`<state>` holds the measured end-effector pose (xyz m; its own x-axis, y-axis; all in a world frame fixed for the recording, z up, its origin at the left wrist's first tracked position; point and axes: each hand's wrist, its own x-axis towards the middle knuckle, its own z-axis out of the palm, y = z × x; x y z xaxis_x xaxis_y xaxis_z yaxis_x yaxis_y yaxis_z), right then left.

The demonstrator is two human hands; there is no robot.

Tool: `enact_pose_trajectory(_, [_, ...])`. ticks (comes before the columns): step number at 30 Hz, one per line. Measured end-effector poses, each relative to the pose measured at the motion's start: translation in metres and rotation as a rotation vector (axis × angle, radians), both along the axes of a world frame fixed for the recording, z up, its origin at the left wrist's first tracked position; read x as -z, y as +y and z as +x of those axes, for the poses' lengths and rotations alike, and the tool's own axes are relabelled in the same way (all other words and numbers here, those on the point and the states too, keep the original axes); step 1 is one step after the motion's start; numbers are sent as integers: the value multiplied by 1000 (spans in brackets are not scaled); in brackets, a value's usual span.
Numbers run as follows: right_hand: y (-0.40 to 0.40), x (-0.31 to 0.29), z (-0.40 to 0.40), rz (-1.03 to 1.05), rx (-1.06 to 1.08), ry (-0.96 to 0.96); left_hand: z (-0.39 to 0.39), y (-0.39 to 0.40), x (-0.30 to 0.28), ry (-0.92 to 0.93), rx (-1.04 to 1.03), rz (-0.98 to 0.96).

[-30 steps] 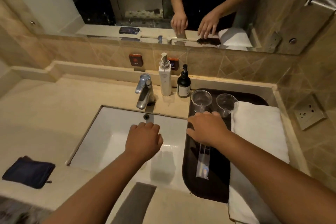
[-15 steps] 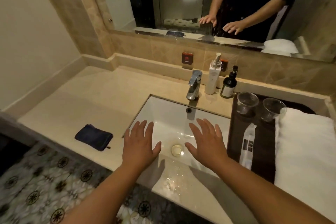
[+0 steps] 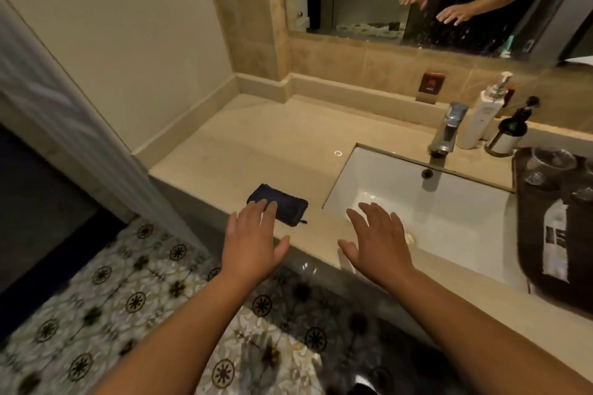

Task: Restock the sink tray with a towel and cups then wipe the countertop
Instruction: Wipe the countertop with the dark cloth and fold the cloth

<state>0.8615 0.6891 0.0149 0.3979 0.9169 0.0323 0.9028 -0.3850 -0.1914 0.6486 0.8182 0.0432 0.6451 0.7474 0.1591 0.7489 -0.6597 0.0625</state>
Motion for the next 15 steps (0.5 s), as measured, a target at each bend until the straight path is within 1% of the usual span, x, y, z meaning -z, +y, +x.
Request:
enact_pose_trajectory(6, [55,6,-28,-21,-59,-17,-26,51,13,-25,-35,-12])
enact_pose_trajectory(11, [113,12,-30,-16,-110,-19,-24,106,26,-39,-41,-11])
enact_pose_trajectory(15, [160,18,-23,-55,-157,-15,-17,155,34,-4,-87,-29])
